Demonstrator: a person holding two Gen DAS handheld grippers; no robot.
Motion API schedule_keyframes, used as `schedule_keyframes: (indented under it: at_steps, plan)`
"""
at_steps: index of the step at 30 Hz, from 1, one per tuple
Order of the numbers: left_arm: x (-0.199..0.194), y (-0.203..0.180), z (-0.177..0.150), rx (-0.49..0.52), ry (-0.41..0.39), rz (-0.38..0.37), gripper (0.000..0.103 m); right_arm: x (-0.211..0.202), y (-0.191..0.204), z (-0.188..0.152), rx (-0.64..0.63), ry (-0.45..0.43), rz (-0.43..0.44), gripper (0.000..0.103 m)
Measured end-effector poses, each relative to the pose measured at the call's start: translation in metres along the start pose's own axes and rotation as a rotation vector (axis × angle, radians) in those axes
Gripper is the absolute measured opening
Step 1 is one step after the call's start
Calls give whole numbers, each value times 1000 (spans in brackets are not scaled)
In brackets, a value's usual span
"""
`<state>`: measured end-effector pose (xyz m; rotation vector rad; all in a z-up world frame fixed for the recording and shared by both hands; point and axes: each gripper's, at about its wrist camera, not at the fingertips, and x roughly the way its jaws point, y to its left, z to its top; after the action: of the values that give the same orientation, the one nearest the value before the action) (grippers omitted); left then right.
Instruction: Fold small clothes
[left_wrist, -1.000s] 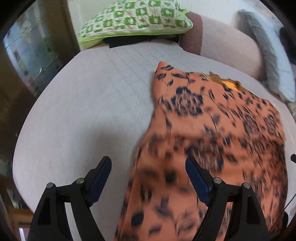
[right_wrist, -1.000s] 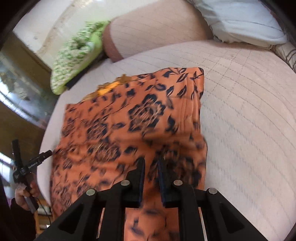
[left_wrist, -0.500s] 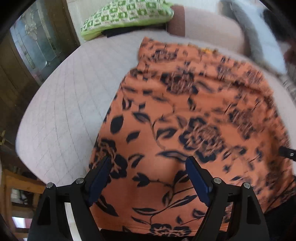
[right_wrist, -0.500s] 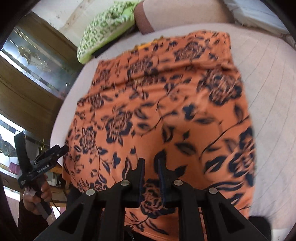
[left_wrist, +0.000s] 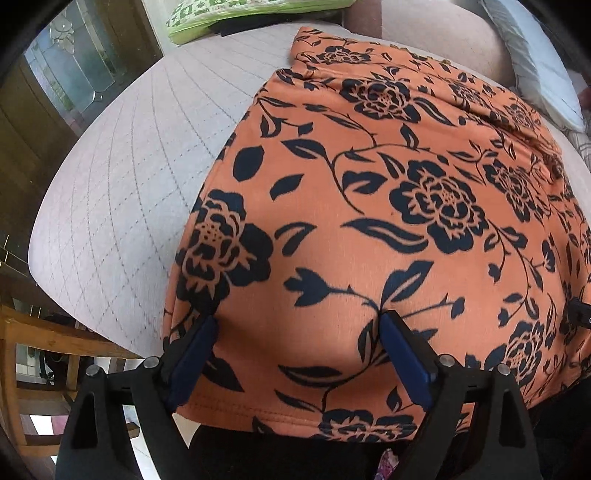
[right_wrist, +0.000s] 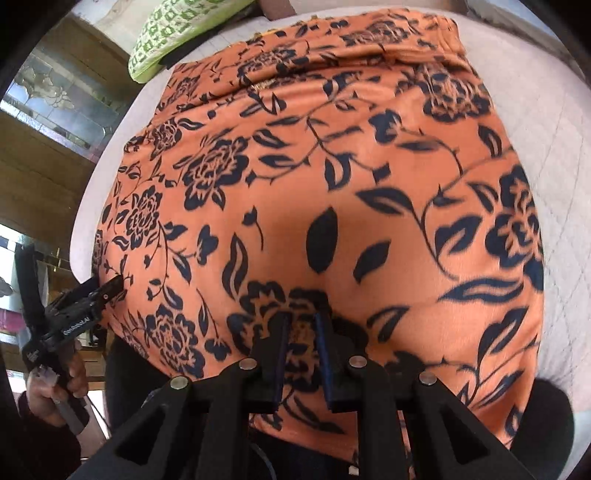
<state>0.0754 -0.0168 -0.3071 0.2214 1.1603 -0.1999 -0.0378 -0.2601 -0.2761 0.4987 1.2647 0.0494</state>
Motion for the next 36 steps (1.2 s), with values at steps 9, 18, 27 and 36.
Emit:
schedule_keyframes:
  at_steps: [9,18,27,36]
  plan:
    - [-32,17,16,-43,-55,-76,78,-20,11,10,-16,54,87,20]
    - [6,17,81,-64,-41,53,78,-1,50,108,-7,-33,41,20]
    - [14,18,41,10,-28,85,81,43,67,126,-53,103,-60,23]
    - [7,31,18,23,-24,36,81,42,64,74,-37,191,86,24]
